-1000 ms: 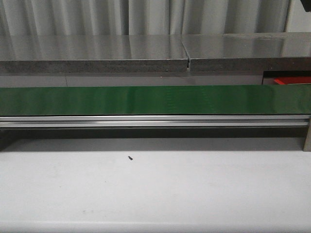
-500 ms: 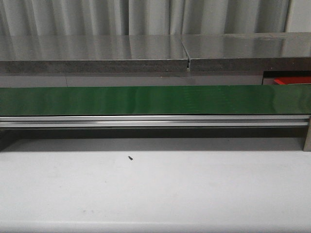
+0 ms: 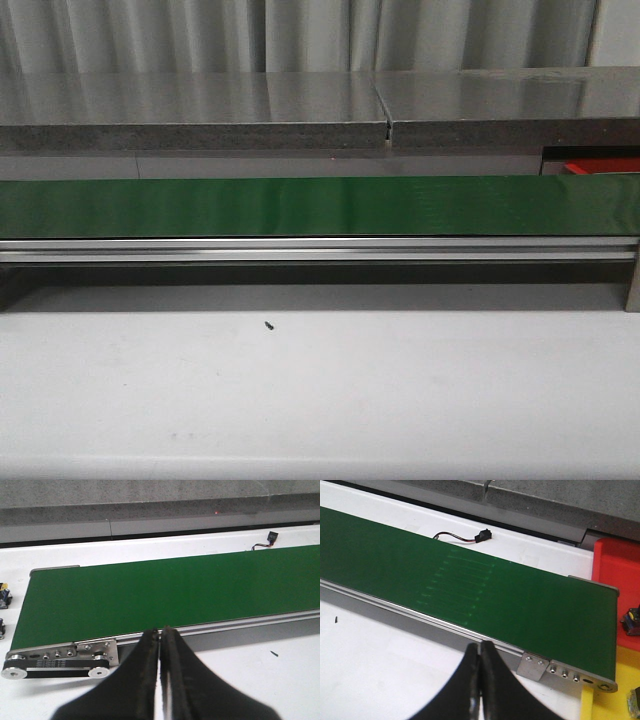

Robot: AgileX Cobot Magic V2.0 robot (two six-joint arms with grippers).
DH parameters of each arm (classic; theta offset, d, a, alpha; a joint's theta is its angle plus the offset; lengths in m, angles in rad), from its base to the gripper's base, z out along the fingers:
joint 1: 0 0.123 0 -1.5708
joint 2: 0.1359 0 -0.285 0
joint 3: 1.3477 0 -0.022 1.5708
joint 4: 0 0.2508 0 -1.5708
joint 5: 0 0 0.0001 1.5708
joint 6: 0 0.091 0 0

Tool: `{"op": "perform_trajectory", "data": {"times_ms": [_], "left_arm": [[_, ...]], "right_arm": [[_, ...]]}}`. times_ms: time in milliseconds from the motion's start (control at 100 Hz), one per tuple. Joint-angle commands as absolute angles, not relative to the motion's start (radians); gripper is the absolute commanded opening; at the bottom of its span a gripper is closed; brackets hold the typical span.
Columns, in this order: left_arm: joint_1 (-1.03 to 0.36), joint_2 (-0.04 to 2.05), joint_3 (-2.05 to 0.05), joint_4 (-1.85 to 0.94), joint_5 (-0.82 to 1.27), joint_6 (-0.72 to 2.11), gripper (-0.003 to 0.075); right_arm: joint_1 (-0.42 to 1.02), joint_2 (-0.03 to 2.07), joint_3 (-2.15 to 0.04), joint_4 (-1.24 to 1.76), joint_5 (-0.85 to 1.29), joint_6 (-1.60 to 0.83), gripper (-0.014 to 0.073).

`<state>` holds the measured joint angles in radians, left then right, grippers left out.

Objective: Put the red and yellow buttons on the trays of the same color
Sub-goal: 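Move the left gripper down over a red-capped button on the table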

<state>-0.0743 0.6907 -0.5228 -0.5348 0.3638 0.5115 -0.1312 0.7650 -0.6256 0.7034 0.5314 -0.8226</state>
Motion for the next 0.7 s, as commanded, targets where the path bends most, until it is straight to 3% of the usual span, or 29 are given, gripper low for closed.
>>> {"op": "perform_trajectory", "data": {"times_ms": [0,160,230,410,690], "left_arm": [[-0.082,0.686,-0.549,-0.551,0.317,0.507,0.016],[-0.082,0.686,-0.568,-0.551,0.304,0.507,0.0506],[-0.082,0.686,-0.595,-0.548,0.304,0.507,0.0585],[-0.018,0.738,-0.731,-0.548,0.315,0.409,0.0587],[0.251,1.02,-1.056,-0.563,0.508,0.361,0.0549]], "right_arm": [[-0.133,0.758,-0.651,0.722,0.488,-0.821,-0.0067],[-0.133,0.758,-0.651,0.722,0.488,-0.821,-0.0067],[-0.133,0.758,-0.651,0.722,0.488,-0.821,-0.0067],[-0.133,0.758,-0.651,0.722,0.488,-0.821,-0.0067],[-0.133,0.758,-0.651,0.722,0.488,-0.821,-0.0067]]}}
